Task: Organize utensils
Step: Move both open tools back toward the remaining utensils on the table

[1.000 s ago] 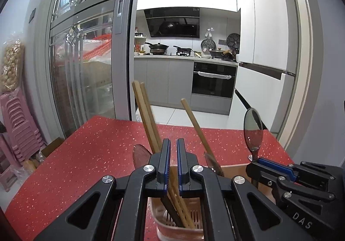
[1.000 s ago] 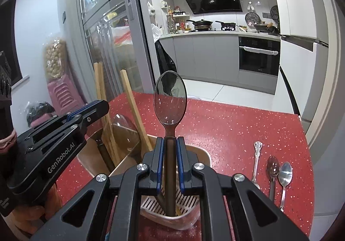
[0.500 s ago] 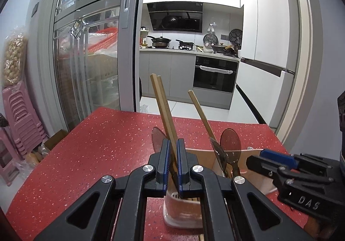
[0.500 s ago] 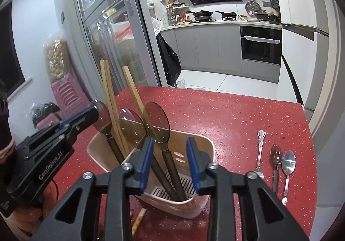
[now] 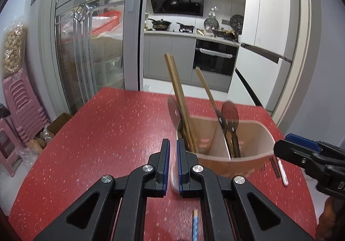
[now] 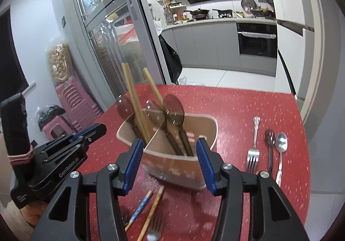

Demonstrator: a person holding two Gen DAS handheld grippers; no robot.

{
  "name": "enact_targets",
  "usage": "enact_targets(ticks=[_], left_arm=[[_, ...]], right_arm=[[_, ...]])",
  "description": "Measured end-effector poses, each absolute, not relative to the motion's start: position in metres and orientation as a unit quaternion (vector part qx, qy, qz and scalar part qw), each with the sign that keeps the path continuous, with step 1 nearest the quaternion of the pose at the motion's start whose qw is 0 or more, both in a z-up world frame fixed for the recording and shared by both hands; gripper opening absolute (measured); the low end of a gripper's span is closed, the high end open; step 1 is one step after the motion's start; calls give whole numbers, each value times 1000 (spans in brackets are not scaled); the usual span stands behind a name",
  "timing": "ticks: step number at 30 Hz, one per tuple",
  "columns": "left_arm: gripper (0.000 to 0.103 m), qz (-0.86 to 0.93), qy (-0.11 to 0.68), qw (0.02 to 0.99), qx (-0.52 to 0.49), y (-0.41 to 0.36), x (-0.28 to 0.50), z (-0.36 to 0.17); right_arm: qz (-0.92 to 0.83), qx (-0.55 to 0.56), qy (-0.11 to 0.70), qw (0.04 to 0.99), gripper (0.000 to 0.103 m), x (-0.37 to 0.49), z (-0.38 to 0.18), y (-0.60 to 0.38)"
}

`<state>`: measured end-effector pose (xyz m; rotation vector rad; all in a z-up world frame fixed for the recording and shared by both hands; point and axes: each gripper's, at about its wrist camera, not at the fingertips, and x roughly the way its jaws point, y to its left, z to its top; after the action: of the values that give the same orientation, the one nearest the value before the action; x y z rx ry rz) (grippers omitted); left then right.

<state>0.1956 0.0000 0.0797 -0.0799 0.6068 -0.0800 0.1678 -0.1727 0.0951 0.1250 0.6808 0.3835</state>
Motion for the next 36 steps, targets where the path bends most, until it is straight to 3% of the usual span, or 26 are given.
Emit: enact_targets(ticks=[13,29,30,31,36], left_arm=[[31,-28,368,929,-20,21,152,47],[34,-16,430,901,-58,53,116,-4],[74,-13,431,900,-59,54,115,-6],[103,-8,435,899,-60,55,114,-8],[103,-12,439,897,-46,54,116,-26]], right_arm=[[173,74,396,899,70,126,68,-167],[147,73,484,860,70,102,15,-153],[147,73,487,858,70,101,13,-153],[146,74,491,855,70,101,11,-152],[136,70,510,847,70,98,1,-150]])
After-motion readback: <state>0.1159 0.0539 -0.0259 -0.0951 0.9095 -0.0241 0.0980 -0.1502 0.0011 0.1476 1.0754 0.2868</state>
